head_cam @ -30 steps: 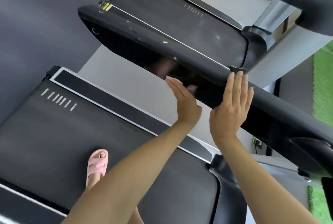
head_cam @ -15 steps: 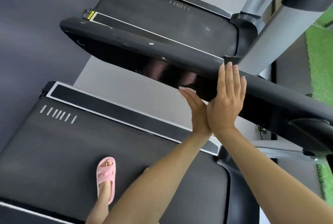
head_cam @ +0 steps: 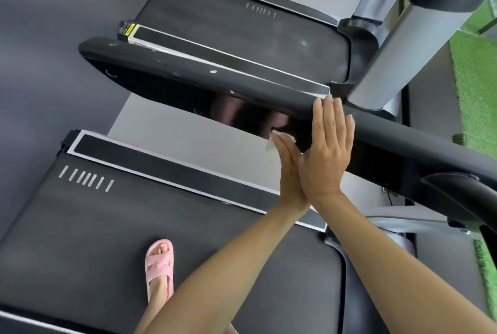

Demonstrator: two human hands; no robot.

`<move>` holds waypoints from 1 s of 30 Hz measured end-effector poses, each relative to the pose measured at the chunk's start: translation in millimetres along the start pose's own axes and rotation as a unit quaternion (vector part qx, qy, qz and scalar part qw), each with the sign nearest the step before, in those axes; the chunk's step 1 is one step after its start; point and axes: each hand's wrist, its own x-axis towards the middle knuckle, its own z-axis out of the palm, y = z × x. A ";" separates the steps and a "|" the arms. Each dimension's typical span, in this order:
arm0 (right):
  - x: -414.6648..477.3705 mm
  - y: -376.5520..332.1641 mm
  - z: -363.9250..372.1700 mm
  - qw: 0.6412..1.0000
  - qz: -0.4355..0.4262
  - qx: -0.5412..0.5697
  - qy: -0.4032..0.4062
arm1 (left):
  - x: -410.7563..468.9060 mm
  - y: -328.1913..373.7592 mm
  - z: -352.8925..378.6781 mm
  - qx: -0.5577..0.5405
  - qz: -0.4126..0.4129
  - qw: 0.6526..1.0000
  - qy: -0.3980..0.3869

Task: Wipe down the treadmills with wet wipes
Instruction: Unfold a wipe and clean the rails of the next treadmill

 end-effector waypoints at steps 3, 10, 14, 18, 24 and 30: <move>0.1 1.5 0.9 1.000 0.000 0.008 0.018 | 12.6 -5.5 -22.3 -0.145 -0.026 0.988 0.043; -1.8 -2.8 -3.6 0.999 0.035 0.009 -0.029 | 8.3 -43.2 -63.8 -0.400 -0.102 0.899 0.143; 0.0 -6.0 -9.8 0.996 0.044 0.011 -0.079 | 29.5 -71.9 -86.3 -0.501 -0.171 0.832 0.165; 4.8 -18.0 -15.3 0.991 0.078 0.041 -0.096 | 59.4 -121.1 -111.6 -0.611 -0.303 0.717 0.146; 28.8 -78.5 -17.6 0.981 -0.017 0.119 -0.153 | 68.7 -199.1 -114.6 -0.646 -0.273 0.692 0.173; 57.6 -148.2 -6.6 0.963 -0.083 0.141 -0.214 | 84.6 -258.0 -140.9 -0.658 -0.351 0.641 0.182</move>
